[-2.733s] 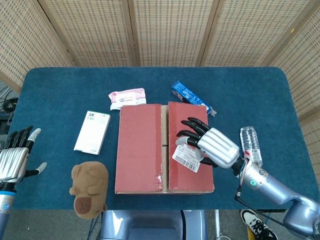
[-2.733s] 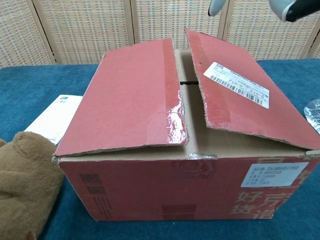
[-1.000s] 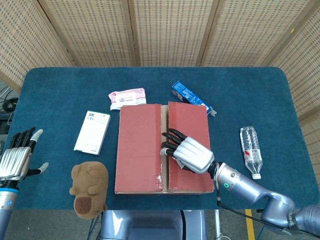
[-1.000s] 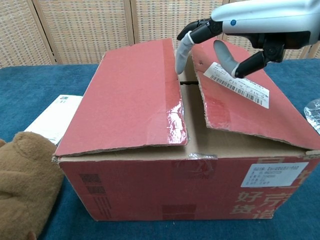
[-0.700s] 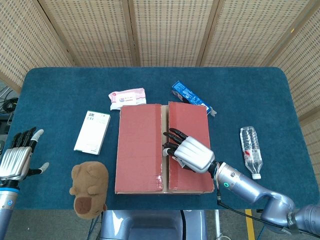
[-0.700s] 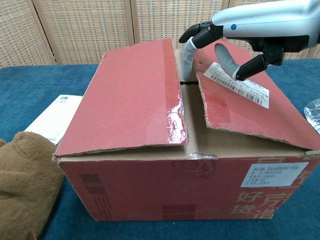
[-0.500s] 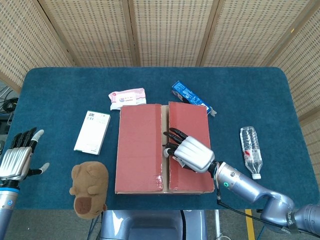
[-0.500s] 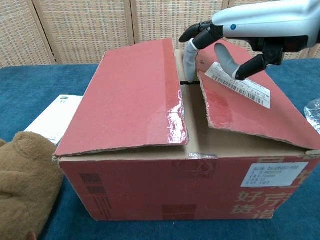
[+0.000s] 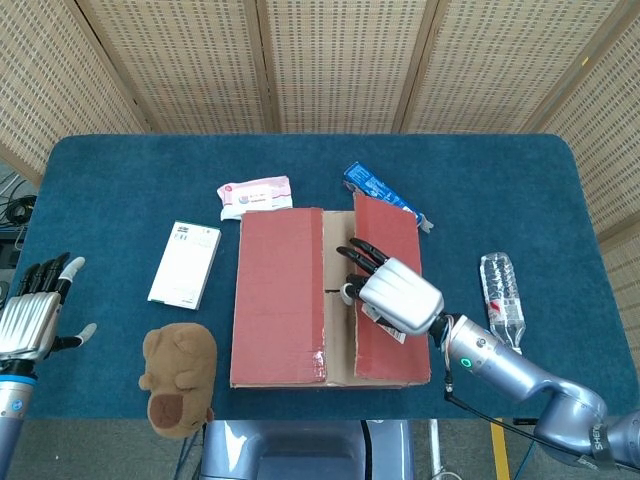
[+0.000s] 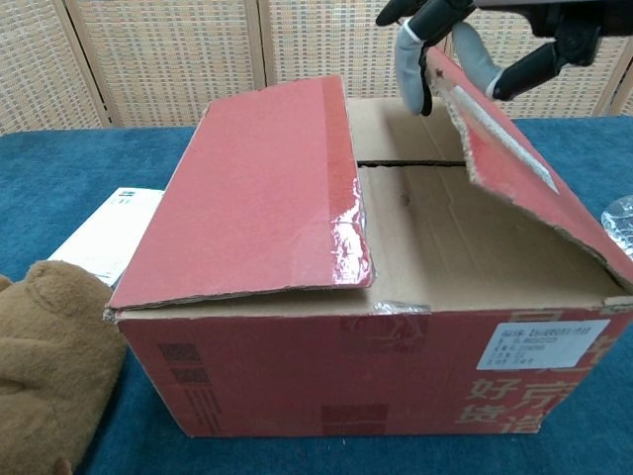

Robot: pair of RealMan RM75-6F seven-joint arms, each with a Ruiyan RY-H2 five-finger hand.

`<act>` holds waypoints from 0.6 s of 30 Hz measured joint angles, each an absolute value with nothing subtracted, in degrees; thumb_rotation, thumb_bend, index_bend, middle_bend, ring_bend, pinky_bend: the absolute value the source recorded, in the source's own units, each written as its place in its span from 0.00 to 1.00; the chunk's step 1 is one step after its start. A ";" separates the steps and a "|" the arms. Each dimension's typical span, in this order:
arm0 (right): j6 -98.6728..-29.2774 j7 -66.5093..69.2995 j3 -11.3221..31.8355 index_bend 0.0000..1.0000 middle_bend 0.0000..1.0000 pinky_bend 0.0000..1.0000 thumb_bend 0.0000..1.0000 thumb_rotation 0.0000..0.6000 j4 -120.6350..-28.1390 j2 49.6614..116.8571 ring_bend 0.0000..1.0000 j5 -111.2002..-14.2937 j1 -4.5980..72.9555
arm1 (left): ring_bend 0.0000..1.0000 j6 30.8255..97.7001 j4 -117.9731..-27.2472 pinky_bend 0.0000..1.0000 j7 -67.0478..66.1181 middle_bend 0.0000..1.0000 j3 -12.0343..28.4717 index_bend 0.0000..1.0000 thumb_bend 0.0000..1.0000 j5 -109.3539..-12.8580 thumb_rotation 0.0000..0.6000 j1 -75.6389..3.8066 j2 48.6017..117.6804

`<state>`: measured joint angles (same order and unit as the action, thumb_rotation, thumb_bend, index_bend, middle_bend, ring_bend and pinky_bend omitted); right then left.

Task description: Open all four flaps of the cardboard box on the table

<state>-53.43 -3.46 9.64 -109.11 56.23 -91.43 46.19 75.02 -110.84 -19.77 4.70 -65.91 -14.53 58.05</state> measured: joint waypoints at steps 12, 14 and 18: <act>-54.44 -4.22 10.77 0.46 0.49 0.04 1.00 1.00 -110.58 50.21 0.07 -90.63 45.17 | 0.00 75.43 -110.78 0.00 -19.45 0.00 4.60 0.07 0.26 -66.50 0.93 -14.37 57.87; -54.63 -4.29 11.04 0.46 0.49 0.04 1.00 1.00 -110.88 49.04 0.07 -90.49 45.01 | 0.00 75.46 -110.75 0.00 -19.37 0.00 4.55 0.07 0.26 -66.65 0.93 -14.34 57.84; -54.93 -4.39 11.72 0.46 0.49 0.04 1.00 1.00 -111.67 46.28 0.07 -90.20 44.68 | 0.00 75.47 -110.69 0.00 -19.19 0.00 4.51 0.07 0.26 -66.91 0.93 -14.33 57.82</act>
<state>-54.93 -4.39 11.72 -111.67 46.28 -90.20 44.68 75.47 -110.69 -19.19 4.51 -66.91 -14.33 57.82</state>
